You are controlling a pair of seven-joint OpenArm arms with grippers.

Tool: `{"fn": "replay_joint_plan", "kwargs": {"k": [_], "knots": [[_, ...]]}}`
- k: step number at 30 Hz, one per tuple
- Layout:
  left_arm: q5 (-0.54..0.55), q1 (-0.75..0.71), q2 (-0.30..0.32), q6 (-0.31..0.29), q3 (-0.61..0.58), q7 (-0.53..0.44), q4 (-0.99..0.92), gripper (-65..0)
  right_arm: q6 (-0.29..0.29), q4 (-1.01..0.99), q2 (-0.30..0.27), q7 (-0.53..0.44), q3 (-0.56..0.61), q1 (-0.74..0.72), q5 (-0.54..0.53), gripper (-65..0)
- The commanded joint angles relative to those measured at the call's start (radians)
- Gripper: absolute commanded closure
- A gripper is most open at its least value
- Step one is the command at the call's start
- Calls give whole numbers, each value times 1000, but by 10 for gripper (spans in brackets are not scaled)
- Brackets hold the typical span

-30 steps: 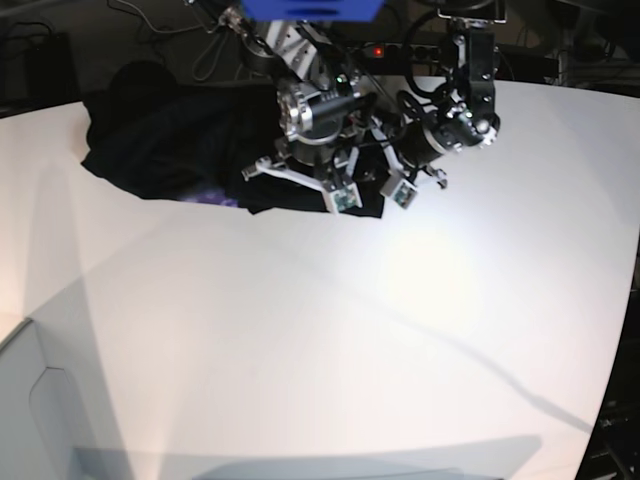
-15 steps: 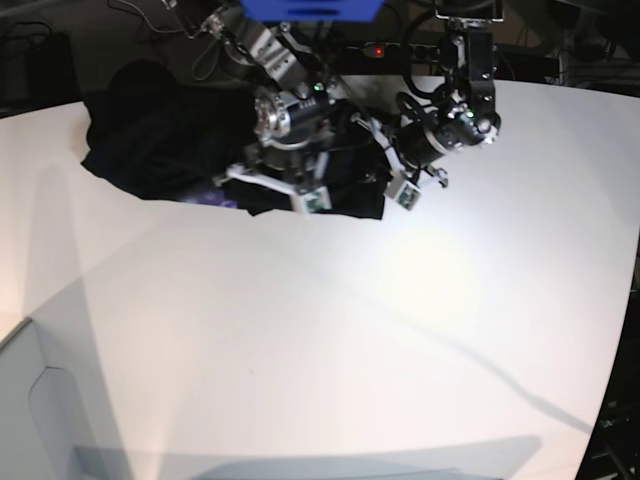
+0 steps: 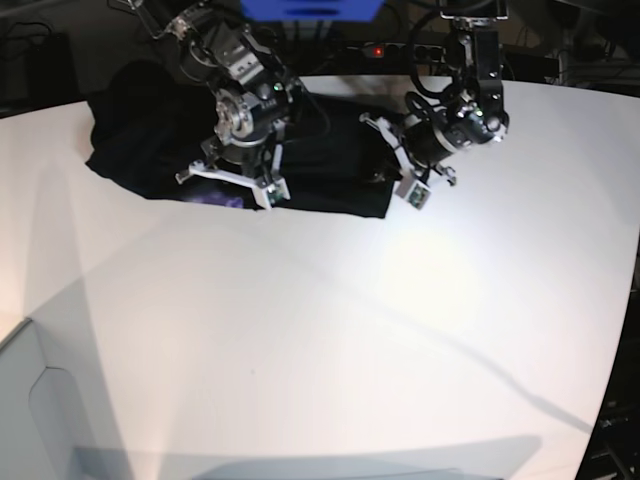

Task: Fold the T-shirt properly
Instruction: 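Release the shirt with the right gripper and withdraw it, then grasp the strip's end with the right gripper while the left holds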

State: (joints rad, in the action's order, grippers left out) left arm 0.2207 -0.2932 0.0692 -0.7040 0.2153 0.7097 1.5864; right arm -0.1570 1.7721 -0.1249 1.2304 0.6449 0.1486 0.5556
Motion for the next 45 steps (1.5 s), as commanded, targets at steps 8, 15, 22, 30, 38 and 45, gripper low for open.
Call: {"fn": "replay_joint_plan", "kwargs": {"k": [8, 15, 22, 30, 38, 45], "knots": [[-94, -13, 17, 33, 13, 75, -5, 0, 7, 226, -61, 21, -112, -5, 24, -2], [-93, -13, 17, 27, 77, 75, -5, 0, 78, 239, -52, -154, -422, 13, -9, -48], [-93, -8, 17, 25, 118, 74, -54, 0, 606, 220, 8, -323, -1000, -40, -340, -185], [-91, -2, 16, 24, 118, 72, -94, 0, 855, 131, -78, 9, -1261, -88, -681, -213], [-91, -2, 16, 24, 138, 72, -94, 0, 855, -301, -252, 166, -1482, -77, -1162, -244], [-91, -7, 14, 24, 138, 72, -96, 0, 855, -558, -358, 166, -1442, 13, -1640, -244]]}}
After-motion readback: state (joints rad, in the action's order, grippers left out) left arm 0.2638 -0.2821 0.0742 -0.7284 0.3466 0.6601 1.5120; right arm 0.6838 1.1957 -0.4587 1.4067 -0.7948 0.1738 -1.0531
